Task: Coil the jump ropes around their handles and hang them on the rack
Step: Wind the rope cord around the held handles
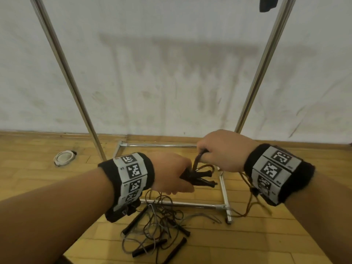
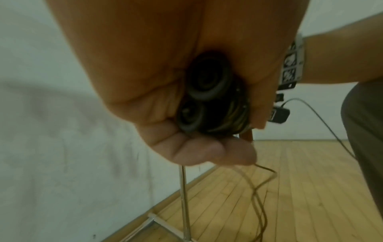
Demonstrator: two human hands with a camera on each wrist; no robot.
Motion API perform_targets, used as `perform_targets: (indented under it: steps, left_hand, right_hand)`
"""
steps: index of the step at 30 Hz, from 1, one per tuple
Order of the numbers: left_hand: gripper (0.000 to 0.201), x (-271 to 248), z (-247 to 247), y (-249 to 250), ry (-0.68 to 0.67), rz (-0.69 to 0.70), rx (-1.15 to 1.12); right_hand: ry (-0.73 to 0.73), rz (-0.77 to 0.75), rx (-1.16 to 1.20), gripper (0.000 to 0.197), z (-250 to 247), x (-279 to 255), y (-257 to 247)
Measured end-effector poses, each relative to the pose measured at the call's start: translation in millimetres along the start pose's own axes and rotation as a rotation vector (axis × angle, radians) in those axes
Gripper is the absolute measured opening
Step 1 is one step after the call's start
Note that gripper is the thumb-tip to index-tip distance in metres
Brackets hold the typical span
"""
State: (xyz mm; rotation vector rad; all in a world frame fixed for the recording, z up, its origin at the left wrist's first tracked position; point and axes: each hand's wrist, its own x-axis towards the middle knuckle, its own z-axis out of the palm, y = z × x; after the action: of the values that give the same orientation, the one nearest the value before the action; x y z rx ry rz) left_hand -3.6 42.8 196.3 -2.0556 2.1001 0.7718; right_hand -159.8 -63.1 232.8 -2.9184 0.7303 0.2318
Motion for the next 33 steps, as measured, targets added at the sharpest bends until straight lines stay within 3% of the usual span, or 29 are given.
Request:
perform_targets:
  steps: [2,4,9,13,18,22,25,27,29,31,33]
  left_hand:
    - [0.028,3,-2,-2,0.05,-0.065,0.016]
    - [0.02,7,-5,-10,0.096,-0.123,-0.09]
    - [0.008,8,-18,-37,0.311,-0.151,-0.807]
    - [0.025,0,-21,-45,0.243,-0.009,-1.191]
    - [0.027,-12,-23,-37,0.124,0.164,-1.336]
    - [0.039,-16,-23,-29,0.128,0.177,-1.293]
    - [0.022,-17,-21,-23,0.059,0.205,-1.111]
    - [0.011,-17,-17,-15,-0.055,0.2,-0.863]
    - [0.015,-11,-9,-5,-0.105,0.128,-0.517]
    - [0.019,-3,0,1,-0.072,0.015,-0.256]
    - [0.022,5,6,-1,-0.023,-0.082,-0.182]
  right_hand:
    - [0.034,-0.042,-0.118,0.027,-1,-2,-11]
    - [0.057,-0.05,-0.085,0.026,-2,-7,-22]
    - [0.117,-0.013,0.275,0.035,1,-9,-29]
    - [0.052,0.035,0.57,0.025,7,-5,-17]
    - [-0.102,0.018,0.885,0.019,9,-8,-10]
    - [-0.155,-0.009,0.783,0.025,9,-6,-2]
    - [-0.125,-0.005,0.565,0.019,12,-6,4]
    - [-0.108,-0.004,0.345,0.015,10,-6,8]
    - [-0.096,0.011,0.167,0.015,6,-3,7]
    - [-0.04,0.001,0.075,0.019,0,-2,2]
    - [0.052,-0.031,-0.036,0.024,-5,-3,-6]
